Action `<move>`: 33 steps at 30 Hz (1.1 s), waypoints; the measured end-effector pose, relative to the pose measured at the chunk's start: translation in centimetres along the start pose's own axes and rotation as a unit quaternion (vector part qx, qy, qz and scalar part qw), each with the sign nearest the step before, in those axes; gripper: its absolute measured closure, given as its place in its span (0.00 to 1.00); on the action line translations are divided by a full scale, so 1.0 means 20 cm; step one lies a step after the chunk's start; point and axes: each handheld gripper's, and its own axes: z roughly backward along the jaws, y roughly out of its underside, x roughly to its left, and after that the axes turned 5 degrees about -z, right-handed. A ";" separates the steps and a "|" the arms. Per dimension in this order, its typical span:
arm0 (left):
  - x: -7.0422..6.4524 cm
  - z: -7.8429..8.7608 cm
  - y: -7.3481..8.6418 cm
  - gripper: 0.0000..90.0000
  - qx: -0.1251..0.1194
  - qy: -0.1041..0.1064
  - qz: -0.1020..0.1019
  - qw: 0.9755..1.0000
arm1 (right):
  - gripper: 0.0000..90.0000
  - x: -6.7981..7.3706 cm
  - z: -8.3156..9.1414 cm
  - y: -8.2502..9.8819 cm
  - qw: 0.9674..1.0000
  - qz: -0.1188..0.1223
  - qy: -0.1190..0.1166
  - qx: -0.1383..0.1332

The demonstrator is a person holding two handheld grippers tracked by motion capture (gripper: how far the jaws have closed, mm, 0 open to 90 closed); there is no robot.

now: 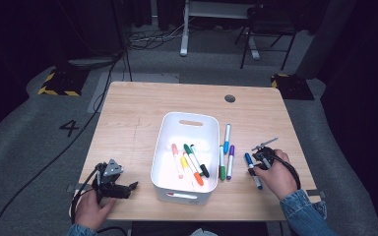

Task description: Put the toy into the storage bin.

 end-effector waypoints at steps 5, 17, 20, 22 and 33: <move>0.00 0.00 0.00 0.12 0.000 0.000 0.000 1.000 | 0.72 0.01 -0.01 -0.02 1.000 0.027 0.002 -0.004; 0.00 0.00 0.00 0.12 -0.001 -0.001 -0.001 1.000 | 0.81 0.02 -0.01 -0.07 0.999 -0.001 0.012 0.033; 0.00 0.00 0.00 0.12 -0.002 -0.002 -0.003 1.000 | 0.85 0.03 -0.01 -0.09 0.999 -0.001 0.012 0.043; 0.00 0.00 0.00 0.12 -0.002 -0.002 -0.003 1.000 | 0.85 0.03 -0.01 -0.09 0.999 -0.002 0.014 0.043; 0.00 0.00 0.00 0.12 -0.002 -0.002 -0.003 1.000 | 0.86 0.00 0.04 -0.06 1.000 -0.019 -0.017 0.010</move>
